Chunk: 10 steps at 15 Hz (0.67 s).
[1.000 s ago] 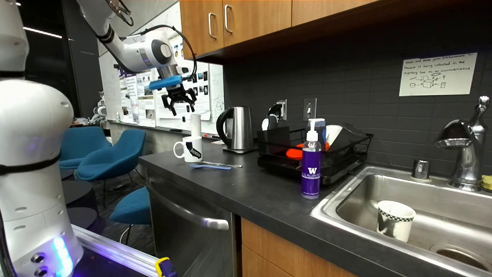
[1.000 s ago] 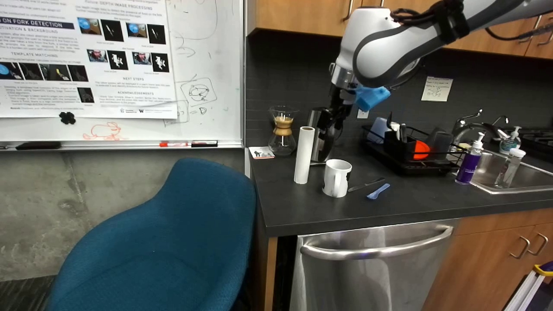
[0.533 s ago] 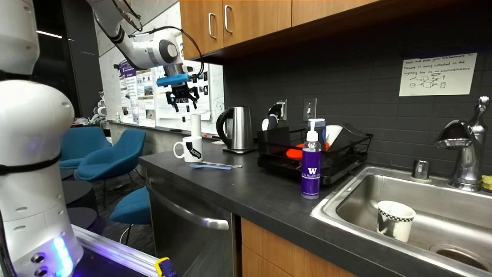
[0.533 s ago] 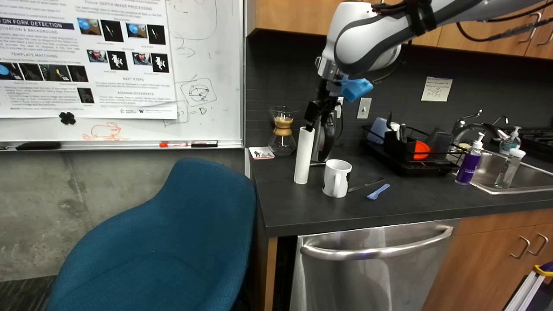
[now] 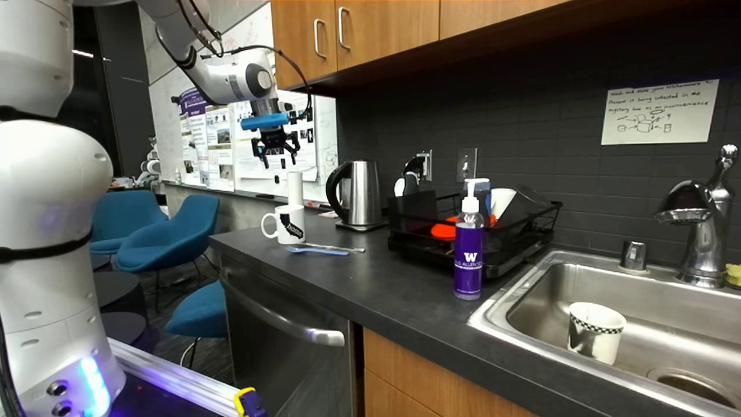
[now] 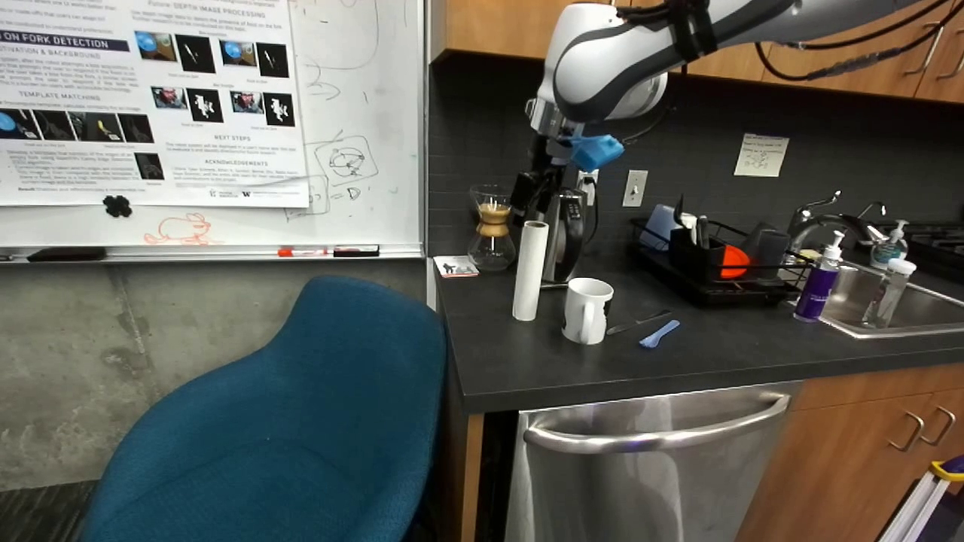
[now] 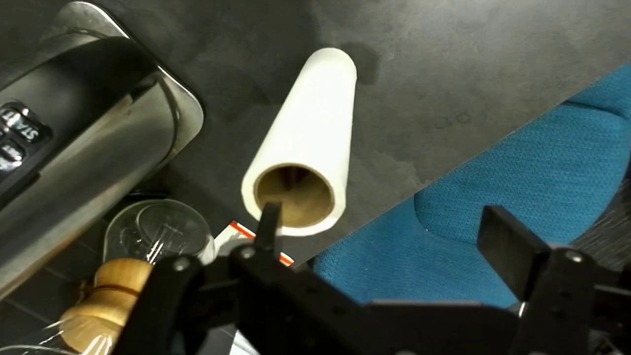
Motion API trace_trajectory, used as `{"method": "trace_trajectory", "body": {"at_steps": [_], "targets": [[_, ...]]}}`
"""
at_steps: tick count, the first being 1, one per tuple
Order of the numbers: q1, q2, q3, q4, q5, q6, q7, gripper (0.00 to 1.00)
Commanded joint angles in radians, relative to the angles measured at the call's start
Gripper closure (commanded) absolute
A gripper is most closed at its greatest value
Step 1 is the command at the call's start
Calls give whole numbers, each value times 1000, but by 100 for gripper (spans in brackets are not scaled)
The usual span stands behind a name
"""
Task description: Move the tissue roll to the right
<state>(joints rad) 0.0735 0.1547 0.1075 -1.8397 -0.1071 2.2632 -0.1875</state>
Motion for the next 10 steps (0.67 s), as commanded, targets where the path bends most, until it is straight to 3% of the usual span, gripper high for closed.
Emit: {"method": "trace_trajectory", "body": {"at_steps": [1,4,5,6,10], "targets": [[7,51,4,75,24,-58,-28,0],[8,67,6,99,16,-69,-25,2],[8,70,6,107,15,-73,-27,7],[7,74,7,116,21,-80,-29,1],[8,90,5,143,18,-118,-19,0]]}}
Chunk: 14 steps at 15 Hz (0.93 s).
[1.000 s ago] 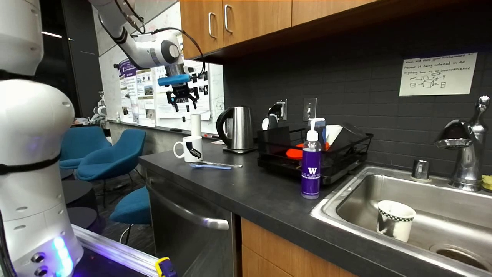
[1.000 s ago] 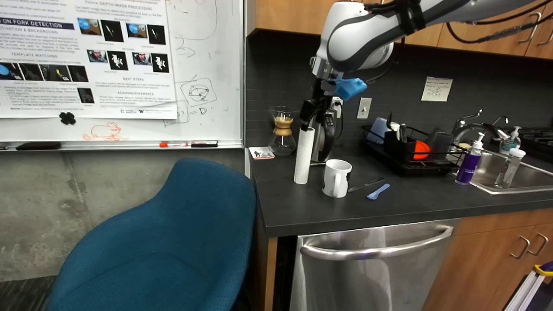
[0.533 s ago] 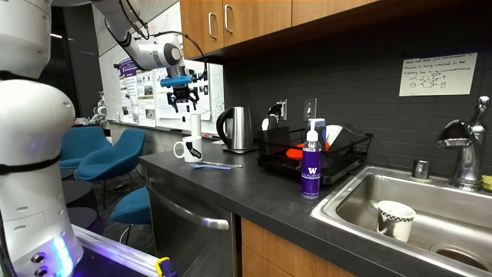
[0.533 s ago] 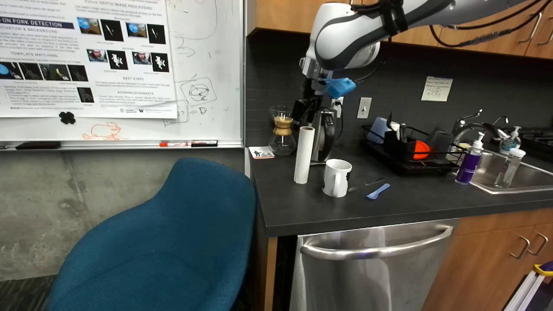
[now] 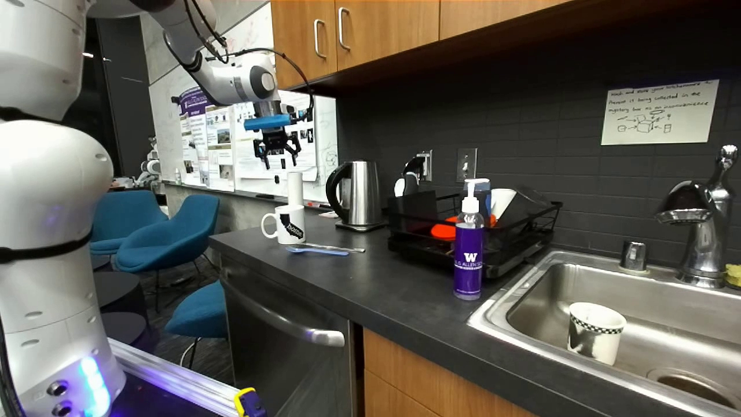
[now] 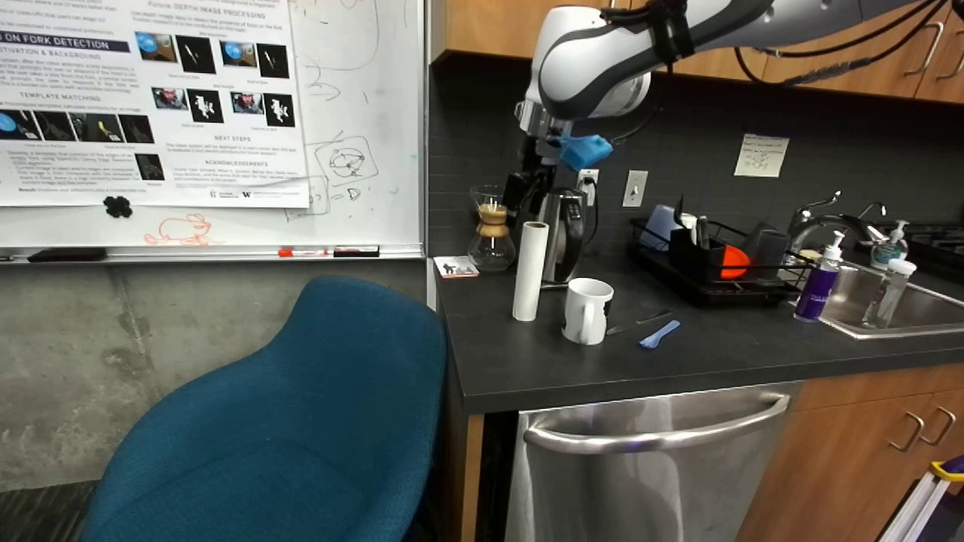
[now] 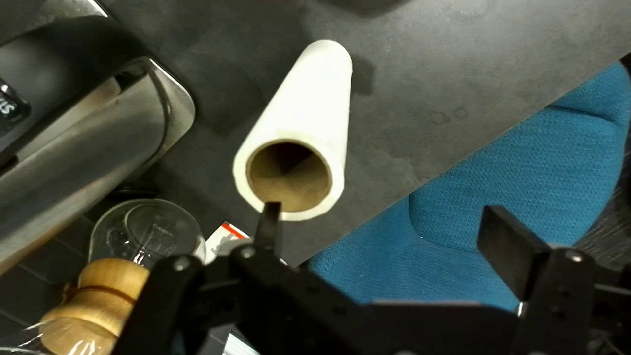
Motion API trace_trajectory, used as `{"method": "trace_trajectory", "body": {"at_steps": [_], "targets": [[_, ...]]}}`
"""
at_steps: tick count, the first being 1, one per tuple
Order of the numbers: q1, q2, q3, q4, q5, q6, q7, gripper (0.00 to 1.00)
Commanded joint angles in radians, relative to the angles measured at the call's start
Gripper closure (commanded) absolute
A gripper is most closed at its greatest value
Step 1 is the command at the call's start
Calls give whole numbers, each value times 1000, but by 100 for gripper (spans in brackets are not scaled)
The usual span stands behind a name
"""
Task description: Move the tissue roll to the right
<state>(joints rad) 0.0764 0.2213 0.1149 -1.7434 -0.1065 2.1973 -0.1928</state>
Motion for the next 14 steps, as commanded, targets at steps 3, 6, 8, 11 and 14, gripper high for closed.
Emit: {"method": "trace_trajectory", "body": {"at_steps": [3,6,8,11,14], "targets": [[2,30,-1,56,26,-68,-19,0],[2,26,-6,65,16,-72,-10,4],[-2,22,-9,69,19,-71,-9,29],[-5,22,-16,77,10,-68,-1,40],[-10,25,-25,86,8,-71,3,66]]}}
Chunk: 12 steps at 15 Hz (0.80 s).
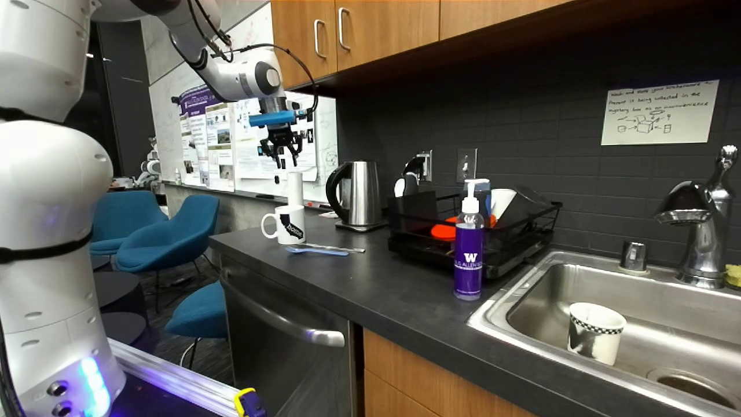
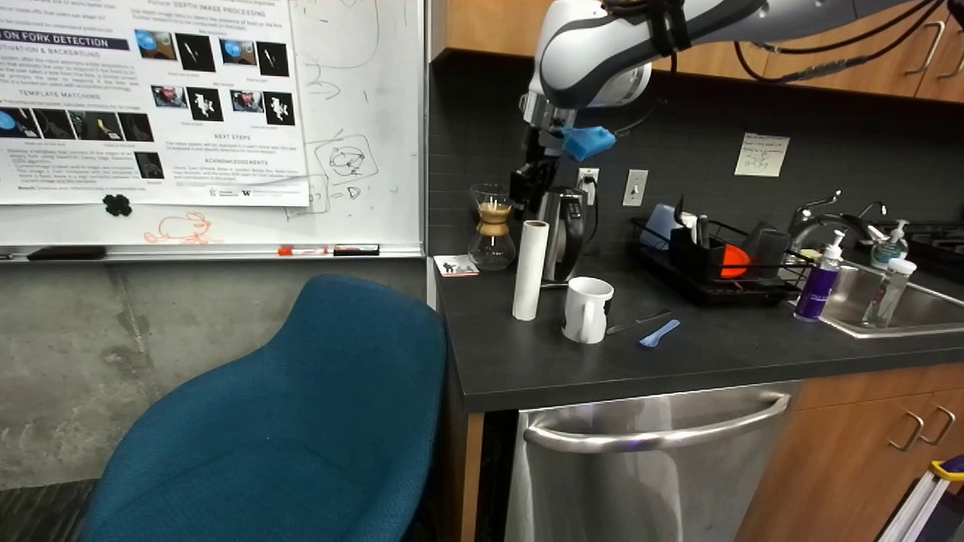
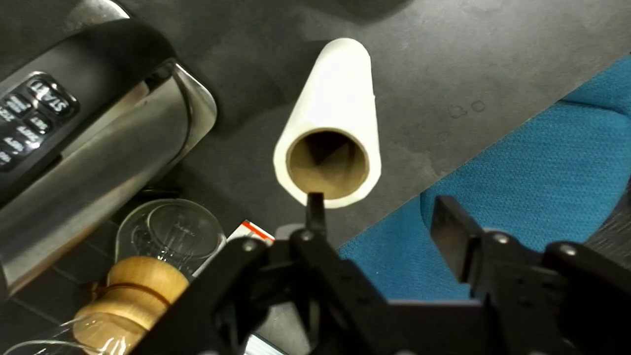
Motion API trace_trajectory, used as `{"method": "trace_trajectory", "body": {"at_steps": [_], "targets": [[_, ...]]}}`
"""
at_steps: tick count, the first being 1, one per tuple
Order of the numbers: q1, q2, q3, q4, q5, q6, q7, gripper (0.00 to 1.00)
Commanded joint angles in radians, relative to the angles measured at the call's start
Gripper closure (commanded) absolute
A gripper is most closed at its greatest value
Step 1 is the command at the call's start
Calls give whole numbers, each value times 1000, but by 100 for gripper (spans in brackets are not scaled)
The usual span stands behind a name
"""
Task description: Move the tissue roll to the right
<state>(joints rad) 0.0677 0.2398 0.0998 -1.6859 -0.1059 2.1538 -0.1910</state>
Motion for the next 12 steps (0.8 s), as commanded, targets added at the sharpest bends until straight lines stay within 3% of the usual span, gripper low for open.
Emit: {"method": "trace_trajectory", "body": {"at_steps": [1,5,12], "targets": [[-2,7,-14,29,6,-29,3,73],[-9,16,-27,38,3,-45,5,99],[-15,34,-27,60,19,-83,-8,100]]}}
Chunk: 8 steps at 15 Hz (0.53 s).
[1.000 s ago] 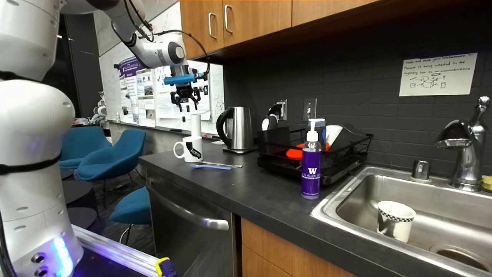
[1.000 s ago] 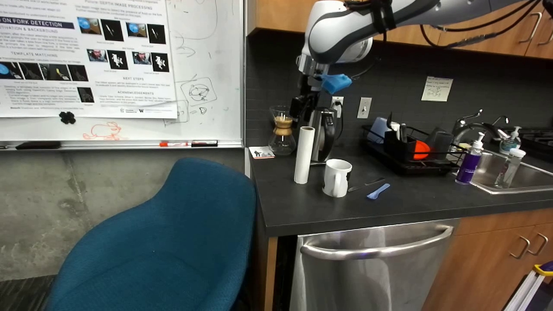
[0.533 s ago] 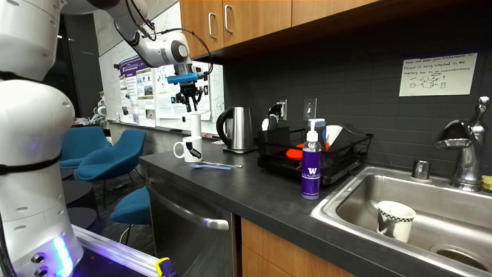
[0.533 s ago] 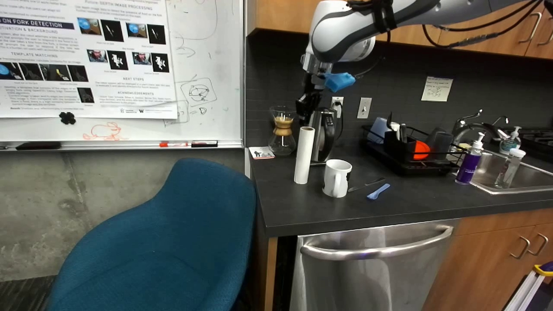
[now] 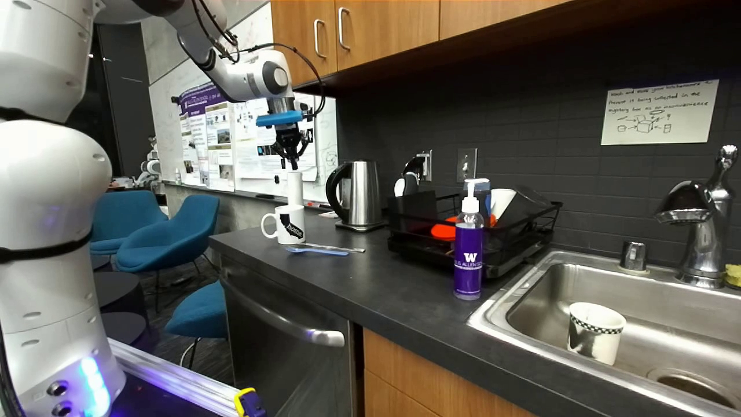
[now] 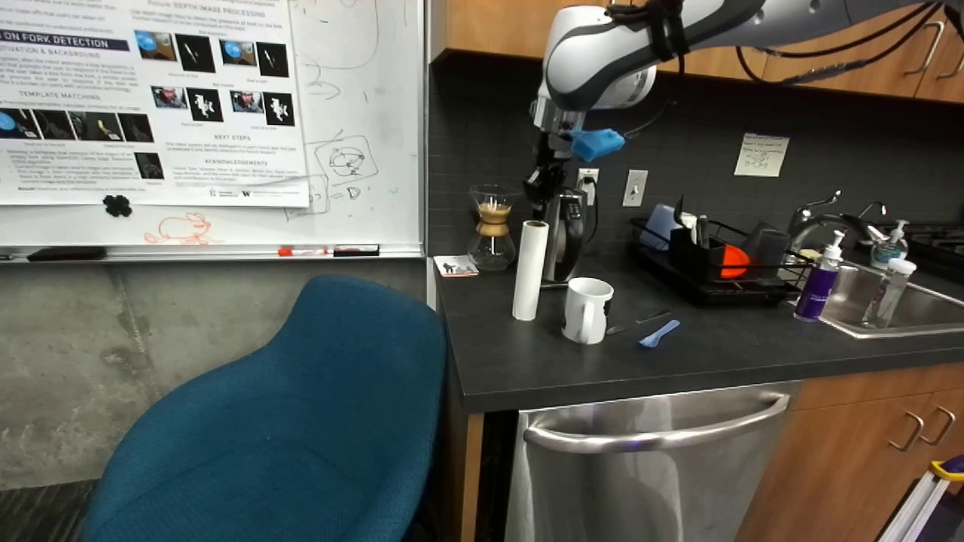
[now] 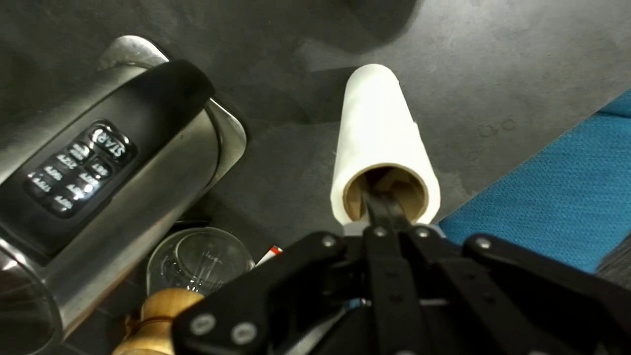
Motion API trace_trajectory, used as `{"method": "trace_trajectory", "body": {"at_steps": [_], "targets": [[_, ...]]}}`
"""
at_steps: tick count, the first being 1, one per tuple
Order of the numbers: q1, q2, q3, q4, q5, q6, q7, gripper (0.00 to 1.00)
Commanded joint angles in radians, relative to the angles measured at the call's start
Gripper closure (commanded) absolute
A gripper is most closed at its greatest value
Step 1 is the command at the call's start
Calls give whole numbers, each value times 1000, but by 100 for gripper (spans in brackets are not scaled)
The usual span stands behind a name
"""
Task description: Move the tissue roll to the right
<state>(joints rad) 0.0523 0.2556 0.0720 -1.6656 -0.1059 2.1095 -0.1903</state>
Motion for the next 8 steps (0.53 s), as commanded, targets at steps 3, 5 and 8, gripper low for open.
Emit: {"method": "trace_trajectory", "body": {"at_steps": [3,5,8], "targets": [[0,26,2,45,18,-45,-10,100],[1,30,2,50,17,-50,-10,100],[1,39,4,56,20,-56,-12,100]]}}
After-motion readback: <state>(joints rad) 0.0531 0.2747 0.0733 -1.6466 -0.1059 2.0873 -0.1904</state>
